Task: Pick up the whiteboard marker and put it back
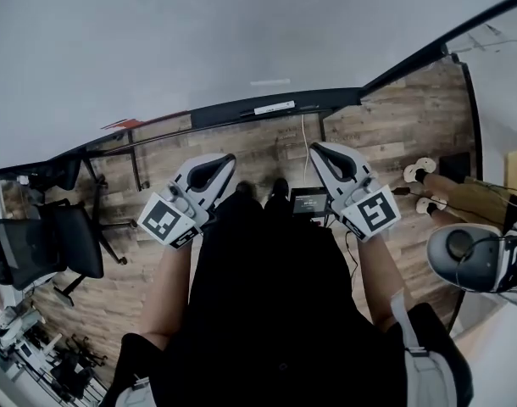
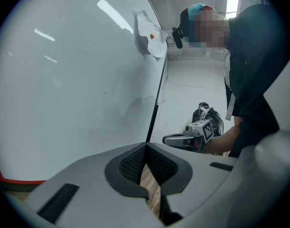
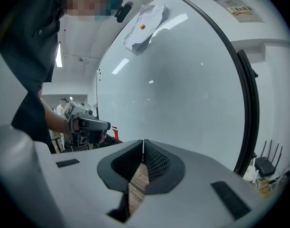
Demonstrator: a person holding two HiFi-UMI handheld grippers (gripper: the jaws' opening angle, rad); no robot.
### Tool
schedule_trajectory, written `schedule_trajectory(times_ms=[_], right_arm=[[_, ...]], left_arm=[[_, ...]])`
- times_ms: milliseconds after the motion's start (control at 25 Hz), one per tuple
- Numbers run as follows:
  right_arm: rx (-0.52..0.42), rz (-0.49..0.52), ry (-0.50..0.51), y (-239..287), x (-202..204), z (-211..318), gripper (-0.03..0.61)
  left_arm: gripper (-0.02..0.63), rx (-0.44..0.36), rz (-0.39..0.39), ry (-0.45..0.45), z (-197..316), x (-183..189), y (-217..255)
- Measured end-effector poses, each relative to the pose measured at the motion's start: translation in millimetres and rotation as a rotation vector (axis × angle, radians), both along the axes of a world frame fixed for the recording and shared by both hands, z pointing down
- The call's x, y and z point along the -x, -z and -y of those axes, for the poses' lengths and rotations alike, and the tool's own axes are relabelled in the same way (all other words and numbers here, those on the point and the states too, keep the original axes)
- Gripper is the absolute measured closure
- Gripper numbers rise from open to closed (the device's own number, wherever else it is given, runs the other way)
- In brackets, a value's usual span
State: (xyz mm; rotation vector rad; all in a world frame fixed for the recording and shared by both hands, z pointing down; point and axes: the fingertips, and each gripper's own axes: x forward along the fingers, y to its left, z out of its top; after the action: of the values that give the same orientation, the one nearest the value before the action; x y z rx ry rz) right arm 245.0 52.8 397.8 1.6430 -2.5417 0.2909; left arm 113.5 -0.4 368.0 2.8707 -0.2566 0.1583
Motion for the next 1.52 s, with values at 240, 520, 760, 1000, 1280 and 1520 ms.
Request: schedule_trajectory(times_ms=[240, 520, 760, 1000, 1280, 1520], right_arm=[[0.002, -0.098, 0.012, 4.4, 4.3, 17.9, 0.557], [0.058, -0.172, 0.03, 8.1, 18.7, 34.4, 0.557], [0.066, -0.196, 0.024, 17.2, 36.2, 63.0, 0.557], [0.108, -0.202, 0.042, 10.9, 58.8, 79.5, 0.557], [0.059, -0.15, 0.116, 27.7, 81.4, 91.2, 0.557], [0.056, -0.178, 0.181, 28.1, 67.9, 97.9, 0.557]], left_arm=[[0.601, -0.02, -0.045, -0.003, 16.1, 3.0, 0.1], [0.601, -0.097, -0.098, -0.045, 39.3, 10.7, 7.4], [0.601, -0.1, -0.129, -0.082, 57.2, 25.8, 2.8], [0.601, -0.072, -0.146, -0.096, 74.3, 37.3, -4.6], [0.601, -0.099, -0.17, -0.101, 80.2, 39.3, 1.6], [0.601, -0.11, -0.158, -0.058, 79.9, 27.3, 4.9]])
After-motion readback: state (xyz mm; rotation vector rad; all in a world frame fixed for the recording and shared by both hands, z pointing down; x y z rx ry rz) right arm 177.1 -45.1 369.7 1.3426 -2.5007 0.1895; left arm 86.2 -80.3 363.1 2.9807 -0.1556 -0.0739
